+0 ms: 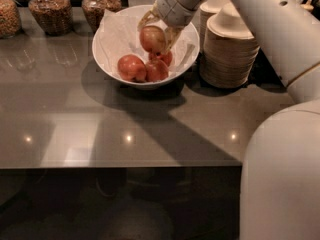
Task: Pick apple from white bowl
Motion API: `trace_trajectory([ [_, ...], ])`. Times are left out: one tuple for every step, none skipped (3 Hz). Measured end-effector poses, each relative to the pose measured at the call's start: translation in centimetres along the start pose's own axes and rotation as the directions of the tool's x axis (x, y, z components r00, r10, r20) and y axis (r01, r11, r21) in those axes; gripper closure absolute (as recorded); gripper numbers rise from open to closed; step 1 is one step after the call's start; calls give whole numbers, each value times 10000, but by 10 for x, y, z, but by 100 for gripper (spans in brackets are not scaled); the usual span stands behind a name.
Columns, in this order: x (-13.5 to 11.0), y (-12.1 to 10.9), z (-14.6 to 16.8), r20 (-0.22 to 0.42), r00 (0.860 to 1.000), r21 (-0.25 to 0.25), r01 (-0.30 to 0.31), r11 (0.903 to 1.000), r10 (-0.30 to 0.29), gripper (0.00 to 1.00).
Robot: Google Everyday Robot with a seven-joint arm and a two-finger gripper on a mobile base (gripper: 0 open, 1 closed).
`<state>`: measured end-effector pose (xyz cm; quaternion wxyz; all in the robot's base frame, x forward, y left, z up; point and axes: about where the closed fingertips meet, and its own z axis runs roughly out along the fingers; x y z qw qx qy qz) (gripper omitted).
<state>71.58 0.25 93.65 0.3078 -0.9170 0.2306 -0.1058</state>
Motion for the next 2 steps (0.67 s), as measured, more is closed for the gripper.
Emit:
trace_trajectory([
  [6, -2, -18, 444, 9964, 1025, -758, 9918, 716, 100],
  [5, -8, -36, 638, 9936, 1647, -1030, 9810, 936, 100],
])
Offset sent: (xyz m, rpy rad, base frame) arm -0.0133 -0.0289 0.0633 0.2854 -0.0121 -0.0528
